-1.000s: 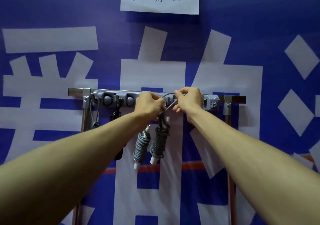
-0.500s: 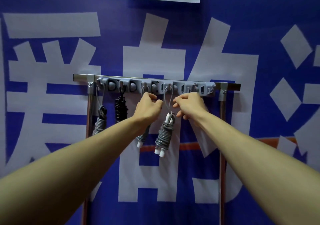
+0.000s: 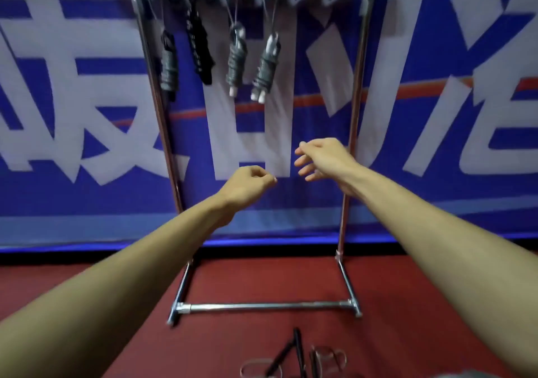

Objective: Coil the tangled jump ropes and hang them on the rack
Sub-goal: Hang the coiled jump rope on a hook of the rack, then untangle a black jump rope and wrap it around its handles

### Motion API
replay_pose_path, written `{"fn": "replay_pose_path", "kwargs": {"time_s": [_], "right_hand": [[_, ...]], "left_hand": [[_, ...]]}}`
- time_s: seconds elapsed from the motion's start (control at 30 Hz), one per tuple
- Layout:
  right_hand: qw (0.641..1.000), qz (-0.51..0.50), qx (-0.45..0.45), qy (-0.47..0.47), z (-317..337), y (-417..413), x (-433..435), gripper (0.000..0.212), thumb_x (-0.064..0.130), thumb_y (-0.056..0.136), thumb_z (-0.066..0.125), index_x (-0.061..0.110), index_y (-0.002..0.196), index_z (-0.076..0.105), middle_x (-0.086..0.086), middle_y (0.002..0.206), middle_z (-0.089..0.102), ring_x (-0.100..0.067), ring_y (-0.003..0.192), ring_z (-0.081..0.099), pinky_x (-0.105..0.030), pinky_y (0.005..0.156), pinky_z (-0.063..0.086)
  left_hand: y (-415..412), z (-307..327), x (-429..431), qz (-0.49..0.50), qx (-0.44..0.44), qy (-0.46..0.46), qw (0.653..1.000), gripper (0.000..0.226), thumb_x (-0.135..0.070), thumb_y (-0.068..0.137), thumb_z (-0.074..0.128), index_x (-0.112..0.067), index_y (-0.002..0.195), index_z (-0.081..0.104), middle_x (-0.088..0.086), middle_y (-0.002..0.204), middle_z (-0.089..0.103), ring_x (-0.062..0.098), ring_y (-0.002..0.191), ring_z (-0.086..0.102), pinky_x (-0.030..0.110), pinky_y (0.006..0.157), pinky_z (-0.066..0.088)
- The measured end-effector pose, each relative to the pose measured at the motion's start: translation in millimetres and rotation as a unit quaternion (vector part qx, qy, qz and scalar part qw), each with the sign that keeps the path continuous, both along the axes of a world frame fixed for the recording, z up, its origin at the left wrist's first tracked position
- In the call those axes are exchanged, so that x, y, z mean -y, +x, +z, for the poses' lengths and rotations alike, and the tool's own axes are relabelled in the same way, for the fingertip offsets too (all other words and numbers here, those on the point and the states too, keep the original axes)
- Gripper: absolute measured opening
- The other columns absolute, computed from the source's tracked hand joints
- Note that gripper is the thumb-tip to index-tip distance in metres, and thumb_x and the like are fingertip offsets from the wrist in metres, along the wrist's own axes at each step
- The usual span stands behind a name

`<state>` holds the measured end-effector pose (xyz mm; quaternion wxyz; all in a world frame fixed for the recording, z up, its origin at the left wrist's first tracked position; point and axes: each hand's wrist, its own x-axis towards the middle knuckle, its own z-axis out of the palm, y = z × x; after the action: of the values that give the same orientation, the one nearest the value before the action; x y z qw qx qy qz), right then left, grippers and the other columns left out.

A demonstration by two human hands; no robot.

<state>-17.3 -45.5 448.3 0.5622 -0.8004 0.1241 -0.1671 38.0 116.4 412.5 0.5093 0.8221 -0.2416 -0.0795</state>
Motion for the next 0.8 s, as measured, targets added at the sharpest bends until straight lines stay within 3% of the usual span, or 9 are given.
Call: {"fn": "replay_pose_path", "kwargs": {"time_s": [0.13,0.27,0.33,0.4,0.43,0.6,0.73,0.8], "right_hand": [[0.997,0.017,-0.078,-0.020,-81,-23,-1,0.014,0.017,0.096,0.051,0.007,0.097,0.061,-0.007,0.083,0.062,-0.016,0.066,0.058,-0.025,0.056,0.051],[0.987,0.043,-0.154,-0.025,-165,-28,-4,0.009,0.013,0.096,0.051,0.011,0.092,0.060,-0.004,0.080,0.062,-0.015,0.066,0.058,-0.024,0.056,0.051],[0.980,0.046,-0.188,-0.039,-207,-25,-4,0.016,0.011,0.095,0.052,0.016,0.081,0.059,-0.002,0.077,0.061,-0.012,0.062,0.058,-0.023,0.055,0.050],[0.974,0.042,-0.221,-0.039,-245,-18,-3,0.021,0.010,0.094,0.052,0.018,0.075,0.058,-0.002,0.076,0.061,-0.010,0.060,0.057,-0.021,0.051,0.050],[0.970,0.041,-0.237,-0.034,-263,-14,-2,0.022,0.010,0.094,0.052,0.018,0.074,0.057,-0.003,0.077,0.061,-0.010,0.059,0.056,-0.020,0.050,0.050],[0.948,0.053,-0.315,-0.011,-351,2,1,0.021,0.011,0.094,0.051,0.019,0.077,0.059,-0.002,0.079,0.064,-0.012,0.065,0.060,-0.025,0.060,0.054],[0.928,0.060,-0.369,0.006,-420,11,1,0.021,0.008,0.091,0.050,0.016,0.076,0.061,-0.005,0.083,0.064,-0.013,0.070,0.061,-0.028,0.065,0.055],[0.917,0.058,-0.394,0.018,-451,16,1,0.018,0.005,0.090,0.049,0.010,0.083,0.065,-0.009,0.088,0.065,-0.019,0.077,0.064,-0.034,0.074,0.058]], "left_hand": [[-26,-88,-24,-0.010,-0.070,0.039,0.997,0.012,-0.017,0.091,0.059,-0.019,0.080,0.065,0.001,0.084,0.064,0.016,0.082,0.055,0.028,0.076,0.045],[-41,-168,-41,-0.009,-0.134,0.066,0.989,0.019,-0.006,0.090,0.056,-0.015,0.075,0.063,0.003,0.079,0.061,0.019,0.083,0.055,0.040,0.089,0.050],[-42,-203,-44,-0.028,-0.160,0.094,0.982,0.015,-0.005,0.090,0.054,-0.012,0.079,0.063,0.005,0.082,0.060,0.017,0.080,0.054,0.031,0.080,0.052],[-39,-232,-44,-0.037,-0.179,0.118,0.976,0.012,-0.004,0.092,0.052,-0.008,0.087,0.062,0.006,0.079,0.058,0.015,0.071,0.053,0.013,0.061,0.044],[-36,-247,-43,-0.036,-0.190,0.123,0.973,0.012,-0.003,0.092,0.051,-0.007,0.087,0.062,0.005,0.076,0.058,0.014,0.067,0.053,0.011,0.057,0.042],[-18,-333,-25,-0.047,-0.242,0.184,0.952,0.016,0.000,0.086,0.051,-0.005,0.082,0.065,0.006,0.076,0.060,0.020,0.073,0.053,0.026,0.071,0.045],[0,-404,-15,-0.064,-0.277,0.268,0.921,0.018,0.001,0.087,0.051,-0.012,0.085,0.063,0.003,0.071,0.060,0.022,0.078,0.055,0.026,0.069,0.045],[8,-434,-9,-0.057,-0.289,0.291,0.910,0.020,0.003,0.087,0.051,-0.012,0.089,0.064,0.009,0.080,0.065,0.026,0.084,0.060,0.028,0.071,0.046]]}}
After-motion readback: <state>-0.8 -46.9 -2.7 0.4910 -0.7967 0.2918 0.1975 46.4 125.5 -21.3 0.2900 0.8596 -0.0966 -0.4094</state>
